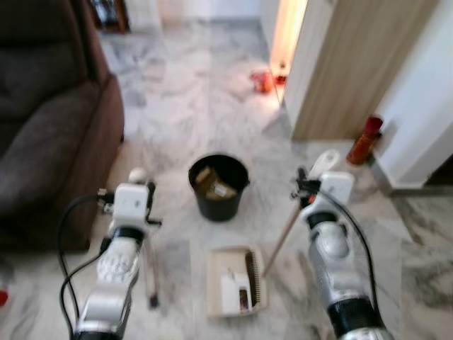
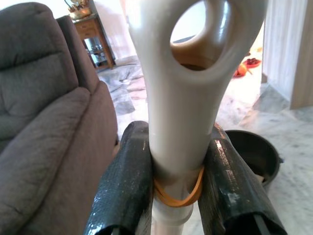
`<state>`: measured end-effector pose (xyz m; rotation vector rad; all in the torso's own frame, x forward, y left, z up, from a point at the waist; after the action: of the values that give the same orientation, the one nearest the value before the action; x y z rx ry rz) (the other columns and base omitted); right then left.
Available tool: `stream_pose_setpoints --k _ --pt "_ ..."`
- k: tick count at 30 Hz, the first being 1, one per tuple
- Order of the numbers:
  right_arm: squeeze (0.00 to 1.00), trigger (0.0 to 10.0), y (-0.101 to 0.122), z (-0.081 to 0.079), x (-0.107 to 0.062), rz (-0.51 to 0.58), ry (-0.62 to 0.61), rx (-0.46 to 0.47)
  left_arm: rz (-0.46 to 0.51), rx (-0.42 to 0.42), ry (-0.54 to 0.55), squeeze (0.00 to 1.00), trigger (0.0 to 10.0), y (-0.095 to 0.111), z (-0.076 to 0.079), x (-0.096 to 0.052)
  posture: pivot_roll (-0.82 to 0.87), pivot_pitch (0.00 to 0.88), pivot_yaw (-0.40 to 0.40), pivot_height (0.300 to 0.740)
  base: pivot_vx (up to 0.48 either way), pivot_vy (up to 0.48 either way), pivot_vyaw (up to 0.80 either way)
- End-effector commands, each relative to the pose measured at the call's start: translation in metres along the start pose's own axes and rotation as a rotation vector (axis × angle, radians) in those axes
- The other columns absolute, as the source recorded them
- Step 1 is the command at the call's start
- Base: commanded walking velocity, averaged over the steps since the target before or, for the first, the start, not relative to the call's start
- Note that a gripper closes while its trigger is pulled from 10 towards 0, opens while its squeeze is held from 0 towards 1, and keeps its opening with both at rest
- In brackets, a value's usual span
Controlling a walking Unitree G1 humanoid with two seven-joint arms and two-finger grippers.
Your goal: Sweep floor
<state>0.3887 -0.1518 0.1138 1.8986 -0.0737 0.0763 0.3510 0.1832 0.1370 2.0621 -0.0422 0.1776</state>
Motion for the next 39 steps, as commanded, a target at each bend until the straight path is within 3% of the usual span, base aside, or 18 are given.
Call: stream_pose_setpoints --k 1,18,32,39 --pt "0.00 10.0 0.014 -0.001 0.002 0.052 0.011 0.006 0.039 -0.002 0.004 0.00 10.0 0.011 0.000 0.001 0.11 0.088 0.031 0.740 0.337 0.000 0.00" --pt "0.00 10.0 0.019 0.000 0.005 0.055 0.006 0.006 0.049 -0.010 0.001 0.00 10.0 0.011 0.003 0.000 0.11 0.115 0.032 0.740 0.079 0.000 0.07" --pt "0.00 10.0 0.061 -0.014 0.004 0.139 0.055 0.047 0.051 0.003 0.001 0.00 10.0 0.011 0.000 0.003 0.09 0.142 0.048 0.740 0.000 0.000 0.00" --pt "0.00 10.0 0.089 -0.032 -0.004 0.180 0.126 0.052 0.054 0.004 -0.011 0.00 10.0 0.012 0.001 0.004 0.09 0.141 0.054 0.740 0.000 0.000 0.00"
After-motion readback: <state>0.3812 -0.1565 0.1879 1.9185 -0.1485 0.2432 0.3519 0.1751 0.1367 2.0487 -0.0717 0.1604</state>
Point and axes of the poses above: a point about 5 cm out from each wrist's last joint towards the gripper, its own x axis pointing out of the wrist towards the gripper, its own y axis along the axis of the wrist's last joint, z = x × y, the point moved 6 cm from there along x, pointing out of the wrist towards the gripper, and after that the axes turned 14 degrees about x, right-handed, at the moved point
